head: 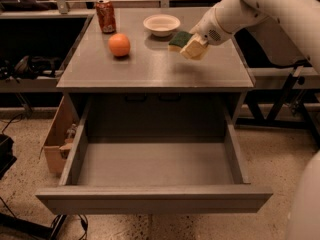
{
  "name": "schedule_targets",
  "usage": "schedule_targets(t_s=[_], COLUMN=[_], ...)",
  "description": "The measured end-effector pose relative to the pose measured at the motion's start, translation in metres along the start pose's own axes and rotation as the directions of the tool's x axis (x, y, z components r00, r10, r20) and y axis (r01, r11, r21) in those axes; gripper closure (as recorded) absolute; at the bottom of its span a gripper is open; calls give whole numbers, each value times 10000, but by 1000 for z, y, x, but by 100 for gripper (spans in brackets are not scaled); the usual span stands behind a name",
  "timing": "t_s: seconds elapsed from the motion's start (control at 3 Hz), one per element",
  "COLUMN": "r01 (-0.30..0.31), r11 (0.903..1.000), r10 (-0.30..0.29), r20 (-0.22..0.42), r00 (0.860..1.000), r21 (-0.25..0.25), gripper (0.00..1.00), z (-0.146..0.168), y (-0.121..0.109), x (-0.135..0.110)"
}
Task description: Place sponge into top drawer
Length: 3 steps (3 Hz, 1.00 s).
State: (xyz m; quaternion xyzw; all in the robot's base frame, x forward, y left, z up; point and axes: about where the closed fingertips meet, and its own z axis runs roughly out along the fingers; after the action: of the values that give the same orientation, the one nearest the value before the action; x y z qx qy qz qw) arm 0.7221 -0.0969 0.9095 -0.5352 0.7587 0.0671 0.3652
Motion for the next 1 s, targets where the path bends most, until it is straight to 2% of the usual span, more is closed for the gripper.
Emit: schedule_targets(t_s=[0.33,0.67,1.0], r01=[521,887,1373], r11=[9986,9961,9886], r10=[-521,-887,-1378], r20=[78,-106,-40], r00=[9986,9960,9905], r21=[120,-12,-623], gripper=[100,100,100], z=[-36,-54,-64], y=[16,43,75], x=[-12,11,59])
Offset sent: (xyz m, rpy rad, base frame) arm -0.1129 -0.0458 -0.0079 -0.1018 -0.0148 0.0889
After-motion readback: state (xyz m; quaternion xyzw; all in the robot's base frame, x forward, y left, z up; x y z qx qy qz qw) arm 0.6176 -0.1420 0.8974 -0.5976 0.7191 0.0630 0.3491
